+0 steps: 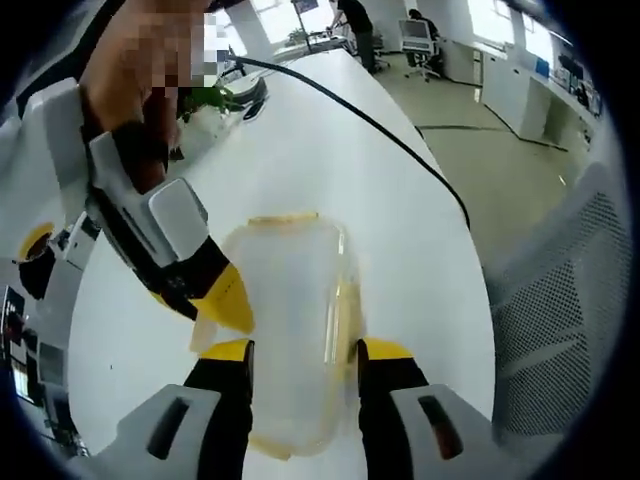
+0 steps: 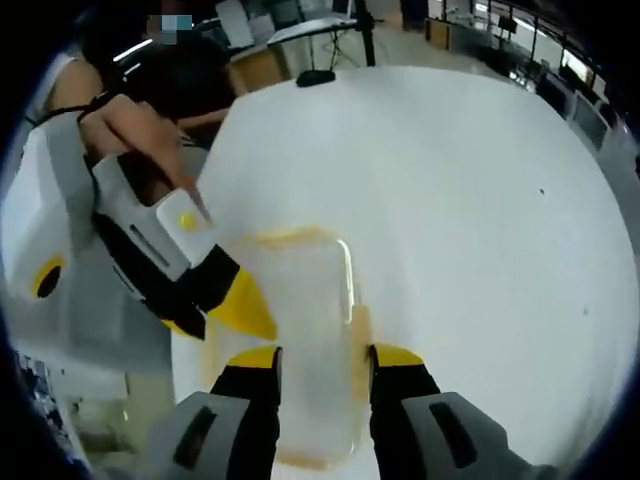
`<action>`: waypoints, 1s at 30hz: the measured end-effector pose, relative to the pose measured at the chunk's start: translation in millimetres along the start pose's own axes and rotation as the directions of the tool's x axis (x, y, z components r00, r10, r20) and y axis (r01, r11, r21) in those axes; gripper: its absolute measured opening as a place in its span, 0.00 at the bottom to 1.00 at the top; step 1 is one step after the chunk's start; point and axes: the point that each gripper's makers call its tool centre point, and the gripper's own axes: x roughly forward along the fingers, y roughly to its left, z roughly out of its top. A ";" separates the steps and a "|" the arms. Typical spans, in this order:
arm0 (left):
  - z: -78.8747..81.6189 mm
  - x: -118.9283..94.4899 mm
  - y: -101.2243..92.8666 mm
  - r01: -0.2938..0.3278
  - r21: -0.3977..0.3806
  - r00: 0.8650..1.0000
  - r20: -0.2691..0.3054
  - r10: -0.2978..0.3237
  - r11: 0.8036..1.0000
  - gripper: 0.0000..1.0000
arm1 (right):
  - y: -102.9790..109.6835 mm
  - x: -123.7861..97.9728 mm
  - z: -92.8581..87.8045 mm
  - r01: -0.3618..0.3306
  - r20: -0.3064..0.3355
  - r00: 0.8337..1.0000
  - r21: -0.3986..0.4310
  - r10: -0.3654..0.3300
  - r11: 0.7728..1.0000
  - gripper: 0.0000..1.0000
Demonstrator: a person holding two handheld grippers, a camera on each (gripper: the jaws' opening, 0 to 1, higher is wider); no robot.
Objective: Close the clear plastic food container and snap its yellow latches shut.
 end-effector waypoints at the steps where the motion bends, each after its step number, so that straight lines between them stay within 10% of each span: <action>1: -0.1 0.4 -0.4 -0.006 0.001 1.000 -0.003 0.006 1.000 0.41 | -0.1 0.3 0.1 -0.002 -0.008 1.000 -0.003 0.002 1.000 0.33; 13: -2.2 -2.4 8.2 -0.052 -0.010 0.997 -0.052 0.051 0.999 0.35 | -2.6 2.7 0.3 -0.042 -0.104 0.994 0.026 0.044 0.999 0.28; 30: 0.4 0.4 6.7 -0.053 0.008 0.998 -0.036 0.054 0.999 0.38 | 3.1 0.0 -1.5 -0.032 -0.076 0.997 -0.011 0.031 0.999 0.32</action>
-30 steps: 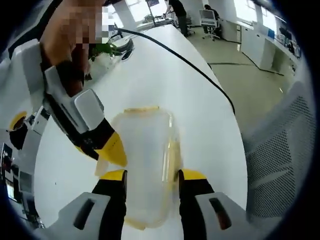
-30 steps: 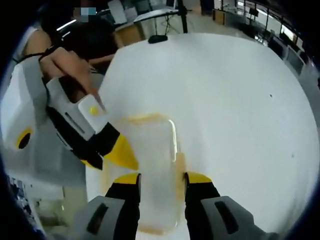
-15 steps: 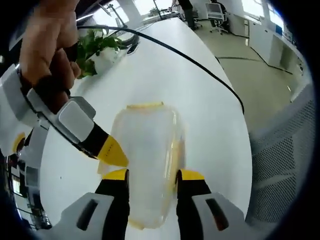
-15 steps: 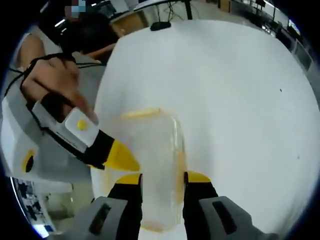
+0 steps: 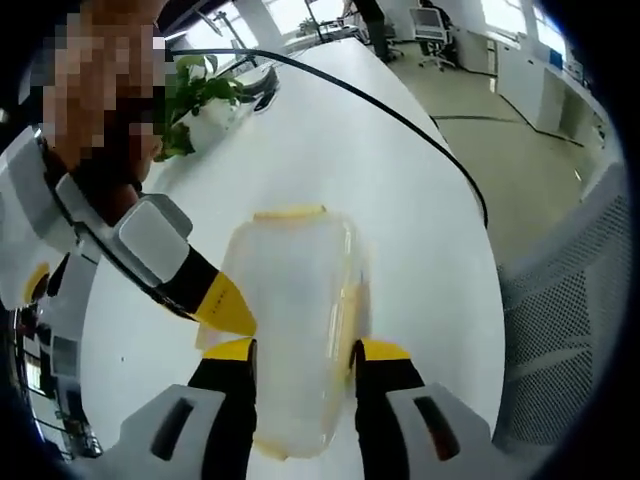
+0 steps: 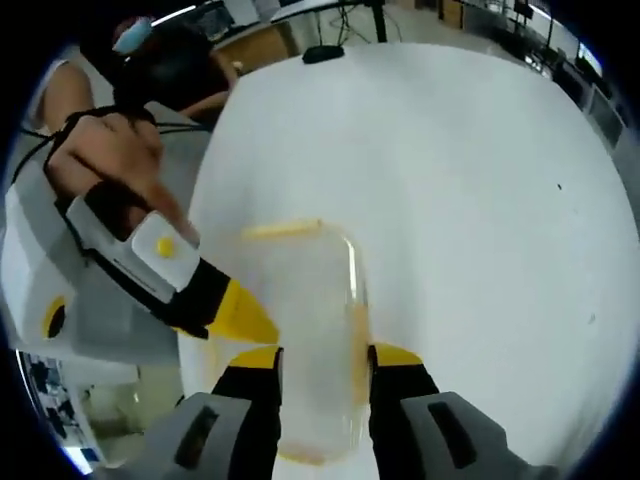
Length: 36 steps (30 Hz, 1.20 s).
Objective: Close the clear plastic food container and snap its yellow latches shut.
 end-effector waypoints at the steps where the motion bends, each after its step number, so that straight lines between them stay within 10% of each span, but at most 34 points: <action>1: -0.2 0.6 -1.6 0.002 0.008 1.000 -0.002 -0.002 1.000 0.38 | -0.1 -1.0 -0.3 0.010 0.004 1.000 0.005 -0.010 1.000 0.32; 36: -12.8 -14.9 19.4 0.084 0.033 0.996 -0.004 -0.084 0.996 0.68 | 13.0 -20.0 -27.4 0.147 0.050 0.988 0.030 -0.148 0.989 0.50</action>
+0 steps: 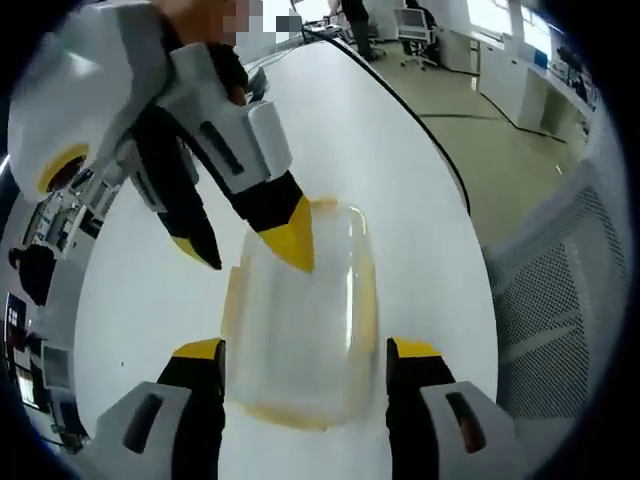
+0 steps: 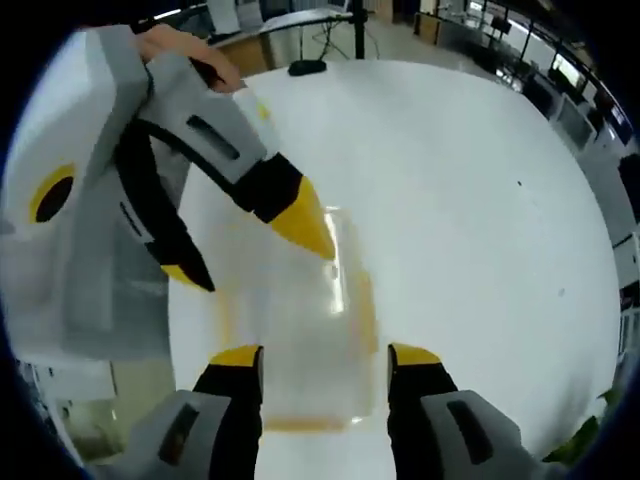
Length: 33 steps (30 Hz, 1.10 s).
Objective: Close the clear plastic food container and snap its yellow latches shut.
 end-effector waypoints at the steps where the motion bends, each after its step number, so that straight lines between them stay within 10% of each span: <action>1: -1.7 0.2 0.6 0.001 0.005 1.000 -0.005 -0.001 1.000 0.68 | 1.4 -0.6 -1.0 0.001 0.002 1.000 -0.002 -0.001 1.000 0.51; 33: -33.1 20.8 2.3 0.105 -0.010 0.991 -0.086 -0.106 0.994 0.82 | 21.7 11.1 -29.7 0.135 -0.014 0.990 -0.107 -0.138 0.985 0.76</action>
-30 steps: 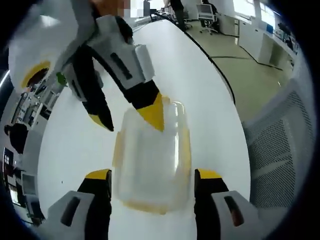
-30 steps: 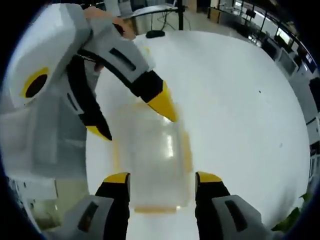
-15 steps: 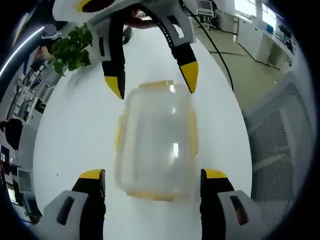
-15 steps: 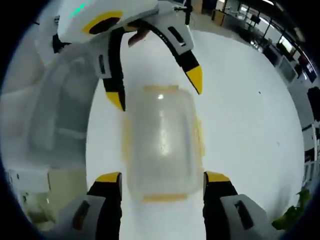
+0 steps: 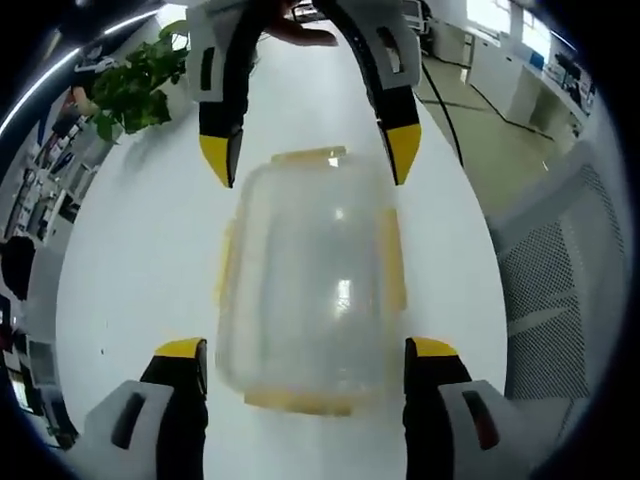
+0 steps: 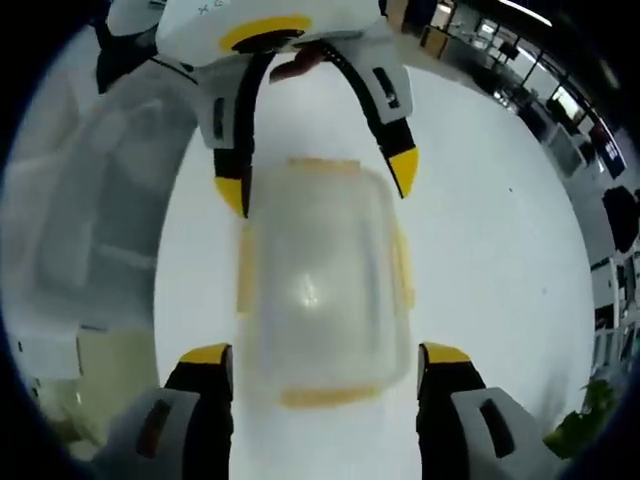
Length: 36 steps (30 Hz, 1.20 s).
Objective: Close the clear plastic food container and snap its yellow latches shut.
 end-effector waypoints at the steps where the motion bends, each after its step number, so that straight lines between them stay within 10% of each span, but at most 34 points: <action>1: -0.9 1.0 0.3 -0.002 0.002 1.000 -0.005 0.002 1.000 0.81 | -0.2 1.2 -0.2 0.003 -0.001 1.000 -0.007 -0.003 1.000 0.76; 36: -30.9 -6.3 -9.7 -0.005 0.024 1.000 -0.012 0.006 1.000 0.78 | 9.9 19.9 25.9 -0.001 -0.026 1.000 -0.021 0.001 1.000 0.72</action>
